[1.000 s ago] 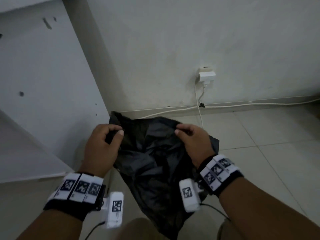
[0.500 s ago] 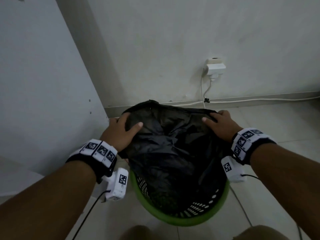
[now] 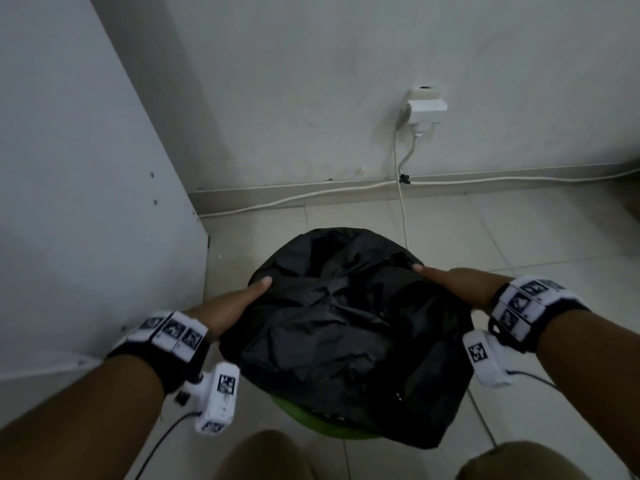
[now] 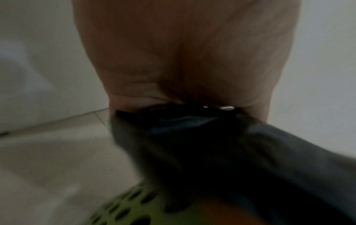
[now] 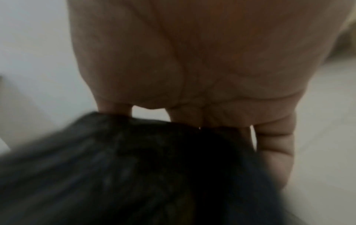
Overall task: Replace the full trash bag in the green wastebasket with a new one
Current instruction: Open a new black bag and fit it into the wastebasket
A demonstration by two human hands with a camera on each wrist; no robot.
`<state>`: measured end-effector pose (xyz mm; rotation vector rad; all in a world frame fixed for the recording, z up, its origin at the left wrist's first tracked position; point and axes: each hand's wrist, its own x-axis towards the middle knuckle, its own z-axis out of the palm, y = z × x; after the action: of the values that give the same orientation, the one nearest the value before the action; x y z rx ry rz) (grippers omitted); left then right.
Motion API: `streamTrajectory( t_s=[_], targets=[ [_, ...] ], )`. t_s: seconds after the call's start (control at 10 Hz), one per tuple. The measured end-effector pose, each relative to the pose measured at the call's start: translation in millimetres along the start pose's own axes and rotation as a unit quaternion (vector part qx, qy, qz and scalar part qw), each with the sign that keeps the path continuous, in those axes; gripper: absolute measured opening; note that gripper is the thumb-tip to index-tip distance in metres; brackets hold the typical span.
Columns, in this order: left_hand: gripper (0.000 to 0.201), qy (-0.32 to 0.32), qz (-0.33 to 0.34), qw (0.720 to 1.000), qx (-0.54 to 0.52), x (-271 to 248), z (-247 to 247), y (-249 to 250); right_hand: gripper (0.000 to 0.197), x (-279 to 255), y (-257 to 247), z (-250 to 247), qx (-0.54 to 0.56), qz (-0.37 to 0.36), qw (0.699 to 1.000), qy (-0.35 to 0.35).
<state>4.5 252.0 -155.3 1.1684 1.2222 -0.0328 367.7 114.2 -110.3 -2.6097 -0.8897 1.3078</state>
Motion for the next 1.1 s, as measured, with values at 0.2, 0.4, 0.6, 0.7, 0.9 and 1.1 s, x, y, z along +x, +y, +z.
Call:
streamTrajectory(
  t_s=[0.2,0.4,0.6,0.7,0.9,1.1],
  targets=[
    [0.084,0.164,0.048,0.975,-0.144,-23.7,20.8,-62.0,0.063,-37.1,56.1,40.2,0.208,-0.047,0.977,-0.031],
    [0.029,0.097,0.049,0.965,-0.239,-77.4,75.3,-69.7,0.048,-52.7,75.5,100.4,0.362,-0.103,0.924,0.065],
    [0.031,0.252,0.095,0.902,-0.336,-62.9,79.4,-65.0,0.033,-65.6,57.5,120.2,0.467,-0.092,0.865,0.156],
    [0.032,0.292,0.103,0.873,-0.376,-59.4,77.5,-60.0,0.027,-65.1,52.2,120.5,0.527,-0.084,0.837,0.123],
    [0.024,0.249,0.058,0.833,-0.491,-66.4,86.5,-56.8,0.035,-63.7,67.3,108.9,0.737,0.002,0.673,-0.059],
    [0.05,0.103,0.097,0.777,-0.614,-84.2,86.4,-76.6,0.084,-63.9,86.9,107.3,0.763,-0.077,0.614,-0.189]
  ],
)
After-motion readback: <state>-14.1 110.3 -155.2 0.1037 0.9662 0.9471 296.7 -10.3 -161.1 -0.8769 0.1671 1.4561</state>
